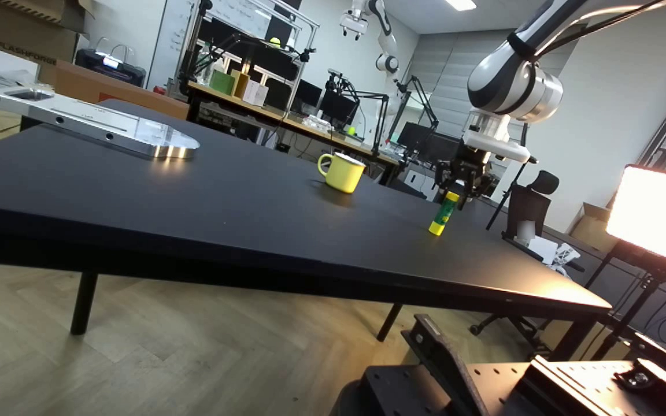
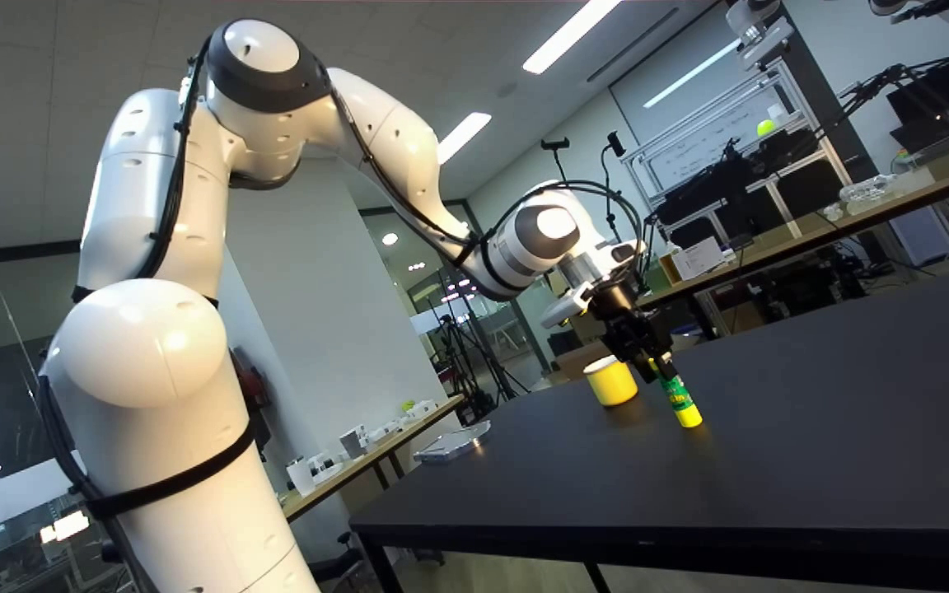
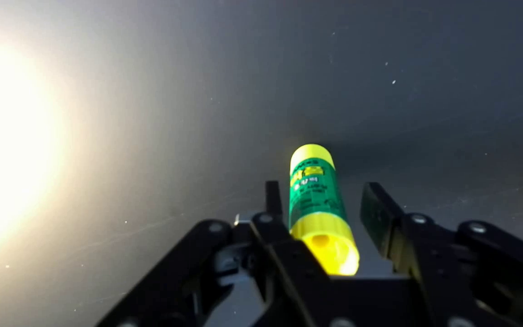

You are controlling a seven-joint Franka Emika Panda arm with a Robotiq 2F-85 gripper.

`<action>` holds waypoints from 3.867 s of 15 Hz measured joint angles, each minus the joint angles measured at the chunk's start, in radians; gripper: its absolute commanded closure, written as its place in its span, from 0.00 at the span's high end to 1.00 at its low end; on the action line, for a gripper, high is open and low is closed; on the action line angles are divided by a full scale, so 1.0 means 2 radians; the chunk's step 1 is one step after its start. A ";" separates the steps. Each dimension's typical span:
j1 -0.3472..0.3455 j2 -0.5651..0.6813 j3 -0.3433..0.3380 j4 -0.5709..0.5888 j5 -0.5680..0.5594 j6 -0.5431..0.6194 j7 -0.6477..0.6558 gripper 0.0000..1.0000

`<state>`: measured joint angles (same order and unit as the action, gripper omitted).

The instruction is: Put the paper glue in the mug

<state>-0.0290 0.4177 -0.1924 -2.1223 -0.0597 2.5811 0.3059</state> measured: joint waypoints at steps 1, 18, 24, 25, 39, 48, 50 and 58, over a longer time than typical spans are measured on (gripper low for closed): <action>0.000 0.000 0.000 0.001 0.000 -0.009 0.001 0.15; 0.000 -0.053 0.011 0.022 -0.002 -0.168 -0.006 0.85; -0.014 -0.037 0.000 0.028 -0.014 -0.128 -0.006 1.00; -0.016 -0.034 -0.001 0.029 -0.014 -0.115 -0.006 1.00; -0.015 0.018 -0.006 0.034 -0.012 -0.061 -0.006 0.38; -0.015 0.002 0.003 0.035 -0.007 -0.061 -0.007 0.09; -0.012 -0.015 0.008 0.035 -0.008 -0.061 -0.008 0.09; 0.018 -0.079 0.035 0.037 -0.022 -0.064 -0.025 0.09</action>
<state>0.0072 0.2588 -0.1227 -2.0490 -0.1035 2.4539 0.2556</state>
